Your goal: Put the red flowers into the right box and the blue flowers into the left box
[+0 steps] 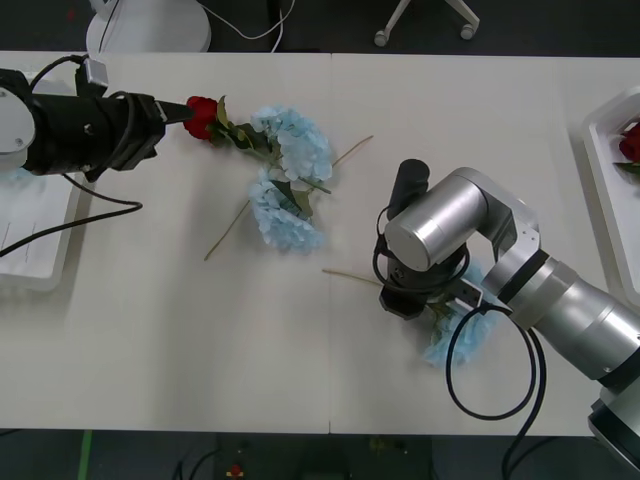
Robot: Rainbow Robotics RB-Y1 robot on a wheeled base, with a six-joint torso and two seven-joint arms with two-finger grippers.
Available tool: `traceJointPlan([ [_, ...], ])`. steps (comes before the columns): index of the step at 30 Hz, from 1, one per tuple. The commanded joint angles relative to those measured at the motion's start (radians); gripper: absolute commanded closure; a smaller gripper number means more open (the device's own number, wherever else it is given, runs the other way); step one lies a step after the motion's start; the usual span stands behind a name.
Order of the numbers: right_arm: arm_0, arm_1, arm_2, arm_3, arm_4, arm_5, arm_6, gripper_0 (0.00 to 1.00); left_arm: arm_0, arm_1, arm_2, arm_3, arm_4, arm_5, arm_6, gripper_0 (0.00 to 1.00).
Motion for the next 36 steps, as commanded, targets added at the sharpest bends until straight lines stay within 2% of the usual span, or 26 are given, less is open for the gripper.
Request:
traceJointPlan([
  [1, 0.015, -0.055, 0.007, -0.007, -0.009, -0.019, 0.085, 1.0, -0.033, -0.01, -0.104, 0.058, -0.112, -0.118, 0.043, 0.0],
  [6, 0.012, -0.097, -0.031, -0.034, -0.025, -0.013, 0.199, 1.0, -0.094, -0.056, -0.217, 0.207, -0.189, -0.305, 0.16, 0.0],
  [8, 0.012, -0.133, -0.048, -0.092, -0.032, -0.003, 0.274, 1.0, -0.131, -0.076, -0.263, 0.276, -0.226, -0.364, 0.209, 0.0],
  [12, 0.012, -0.199, -0.072, -0.199, -0.036, 0.02, 0.393, 1.0, -0.166, -0.099, -0.301, 0.328, -0.27, -0.396, 0.262, 0.0],
  [20, 0.012, -0.322, -0.195, -0.389, -0.075, 0.06, 0.93, 1.0, -0.216, -0.146, -0.343, 0.339, -0.364, -0.396, 0.379, 0.0],
  [23, 0.003, -0.348, -0.237, -0.415, -0.082, 0.004, 1.177, 1.0, -0.249, -0.169, -0.344, 0.373, -0.411, -0.396, 0.402, 0.0],
  [27, -0.026, -0.374, -0.26, -0.415, -0.092, -0.141, 1.476, 1.0, -0.311, -0.188, -0.346, 0.482, -0.431, -0.43, 0.4, 0.0],
  [32, -0.039, -0.379, -0.266, -0.417, -0.111, -0.37, 1.725, 1.0, -0.343, -0.208, -0.384, 0.603, -0.434, -0.545, 0.393, 0.0],
  [36, -0.042, -0.377, -0.266, -0.417, -0.163, -0.513, 1.86, 1.0, -0.358, -0.209, -0.435, 0.647, -0.434, -0.586, 0.399, 0.0],
])
